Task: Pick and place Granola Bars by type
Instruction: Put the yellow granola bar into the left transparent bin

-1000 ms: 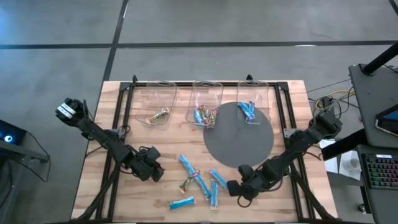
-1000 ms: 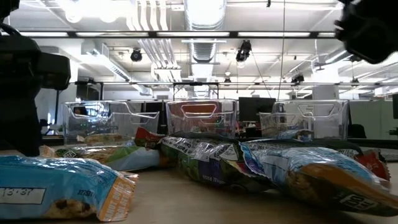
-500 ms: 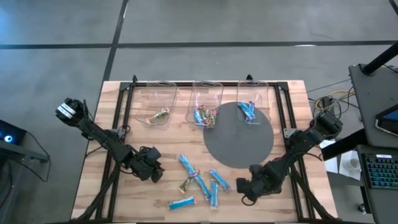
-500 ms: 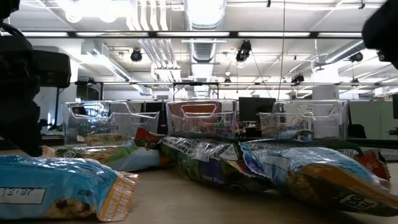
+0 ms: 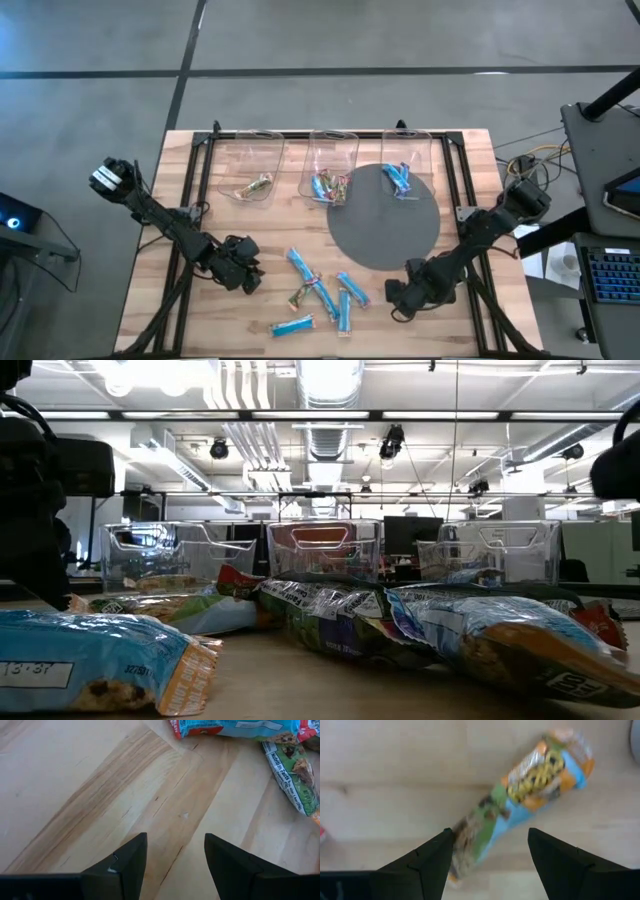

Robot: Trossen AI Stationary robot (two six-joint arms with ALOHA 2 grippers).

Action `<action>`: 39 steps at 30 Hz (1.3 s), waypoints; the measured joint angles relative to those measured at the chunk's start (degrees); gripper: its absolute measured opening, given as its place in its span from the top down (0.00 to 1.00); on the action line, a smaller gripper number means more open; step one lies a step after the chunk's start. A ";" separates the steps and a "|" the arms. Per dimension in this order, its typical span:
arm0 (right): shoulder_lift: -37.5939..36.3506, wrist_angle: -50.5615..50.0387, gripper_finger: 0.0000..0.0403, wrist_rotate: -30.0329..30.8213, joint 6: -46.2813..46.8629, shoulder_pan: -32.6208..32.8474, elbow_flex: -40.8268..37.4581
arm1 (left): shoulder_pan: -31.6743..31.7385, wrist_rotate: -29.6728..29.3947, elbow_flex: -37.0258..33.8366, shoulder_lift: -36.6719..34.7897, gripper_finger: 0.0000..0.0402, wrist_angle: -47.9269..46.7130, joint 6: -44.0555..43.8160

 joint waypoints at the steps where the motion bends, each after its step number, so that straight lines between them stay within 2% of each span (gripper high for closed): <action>1: 0.00 0.00 0.38 0.41 -0.10 -0.26 -0.44 | 0.00 -0.02 0.00 0.00 0.55 0.00 0.02; 10: -0.17 2.81 0.45 0.67 -0.41 -2.04 -3.36 | 0.00 -0.02 0.00 0.00 0.55 -0.12 1.34; 18: -0.06 5.19 0.62 1.41 -3.08 -2.35 -1.88 | 0.02 -0.02 -0.81 0.00 0.55 -0.13 1.92; 24: -0.09 9.89 0.73 5.47 -7.91 -3.19 -1.50 | 2.10 -0.09 -0.81 -0.02 0.55 0.99 1.70; 28: 0.09 9.14 0.80 12.11 -11.33 -4.78 -1.80 | 2.80 -0.22 -0.81 0.00 0.55 1.75 2.14; 31: 0.10 9.15 0.84 14.94 -17.67 -6.98 -1.27 | 2.89 -0.22 -0.81 -0.02 0.55 1.94 2.64; 35: 0.13 10.32 0.85 19.65 -33.70 -9.93 1.06 | 2.89 -0.22 -0.81 -0.02 0.55 1.94 2.81; 39: 0.13 10.38 0.82 19.38 -46.65 -12.29 3.93 | 2.89 -0.22 -0.81 -0.02 0.55 1.92 2.81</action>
